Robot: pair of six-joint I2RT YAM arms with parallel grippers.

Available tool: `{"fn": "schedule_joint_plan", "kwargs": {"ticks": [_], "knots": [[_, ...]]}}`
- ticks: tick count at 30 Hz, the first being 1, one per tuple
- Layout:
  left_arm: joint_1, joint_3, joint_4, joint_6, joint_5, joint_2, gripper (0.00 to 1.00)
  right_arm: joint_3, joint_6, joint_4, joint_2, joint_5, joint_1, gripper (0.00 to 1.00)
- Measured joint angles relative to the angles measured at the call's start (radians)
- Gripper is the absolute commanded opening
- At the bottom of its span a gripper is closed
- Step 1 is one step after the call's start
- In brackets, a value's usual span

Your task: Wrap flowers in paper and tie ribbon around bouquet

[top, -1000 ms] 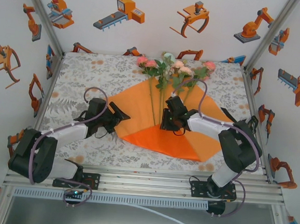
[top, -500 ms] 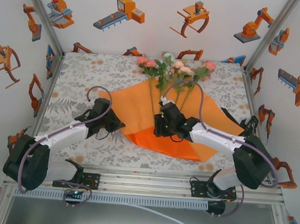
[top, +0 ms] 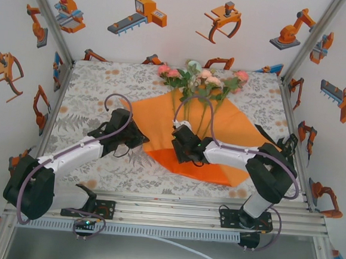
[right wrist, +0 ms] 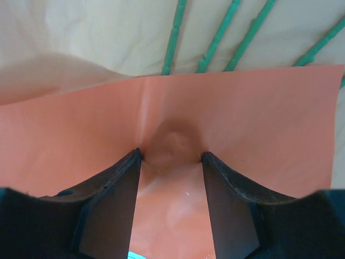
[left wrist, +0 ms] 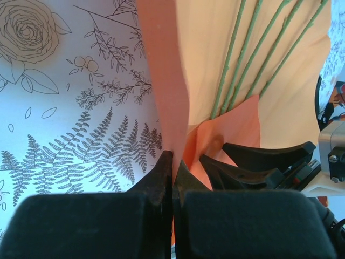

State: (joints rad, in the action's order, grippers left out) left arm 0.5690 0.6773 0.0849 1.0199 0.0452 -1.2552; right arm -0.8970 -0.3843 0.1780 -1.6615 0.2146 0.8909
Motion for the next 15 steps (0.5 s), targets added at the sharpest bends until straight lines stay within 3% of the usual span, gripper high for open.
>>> {"fn": "schedule_joint_plan", "kwargs": {"ticks": [7, 15], "knots": [[0.011, 0.035, -0.009, 0.0, 0.008, -0.004, 0.02, -0.002, 0.011, -0.002, 0.004, 0.015, 0.007, 0.55], [0.019, 0.065, -0.024, 0.0, 0.028, -0.027, 0.02, 0.014, 0.011, -0.004, 0.137, 0.004, 0.007, 0.55]]}}
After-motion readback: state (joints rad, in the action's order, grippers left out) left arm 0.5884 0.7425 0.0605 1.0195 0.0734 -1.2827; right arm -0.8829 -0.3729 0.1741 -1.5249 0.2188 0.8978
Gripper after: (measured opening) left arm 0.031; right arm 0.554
